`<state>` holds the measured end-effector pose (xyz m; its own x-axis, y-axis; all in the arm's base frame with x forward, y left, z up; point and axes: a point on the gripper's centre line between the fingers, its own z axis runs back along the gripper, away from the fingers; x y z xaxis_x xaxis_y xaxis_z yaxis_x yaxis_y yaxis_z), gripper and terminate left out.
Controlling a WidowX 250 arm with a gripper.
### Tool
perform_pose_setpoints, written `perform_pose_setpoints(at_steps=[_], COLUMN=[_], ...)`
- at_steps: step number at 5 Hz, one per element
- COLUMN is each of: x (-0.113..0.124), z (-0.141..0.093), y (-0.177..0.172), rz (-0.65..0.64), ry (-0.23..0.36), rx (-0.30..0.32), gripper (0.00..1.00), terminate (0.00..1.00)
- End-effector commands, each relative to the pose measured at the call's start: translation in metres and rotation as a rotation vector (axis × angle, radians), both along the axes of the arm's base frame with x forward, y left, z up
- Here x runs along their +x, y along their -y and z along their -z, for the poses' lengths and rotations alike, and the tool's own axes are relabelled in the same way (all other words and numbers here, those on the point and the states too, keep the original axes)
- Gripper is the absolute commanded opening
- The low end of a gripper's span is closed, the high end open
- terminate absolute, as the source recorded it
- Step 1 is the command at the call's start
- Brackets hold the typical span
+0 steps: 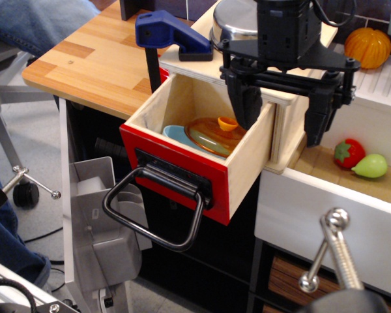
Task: Close drawer of box
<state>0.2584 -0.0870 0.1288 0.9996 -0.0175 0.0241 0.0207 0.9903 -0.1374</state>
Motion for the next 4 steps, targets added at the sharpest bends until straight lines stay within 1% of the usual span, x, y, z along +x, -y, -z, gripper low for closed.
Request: perform_pose_setpoints(at_steps=[1,2,3,4], x=[0.0,-0.005,-0.026,-0.046], z=[0.0,-0.002,-0.008,0.003], y=[0.0,-0.021,-0.041,-0.06], rz=[0.0,0.024,0.068,0.097], ry=[0.0,-0.019,-0.02,-0.014], rx=[0.0,0.0,-0.015,0.004], gripper=[1.0,1.0,1.0,1.0], terminate=[0.0,0.0,0.0,0.0])
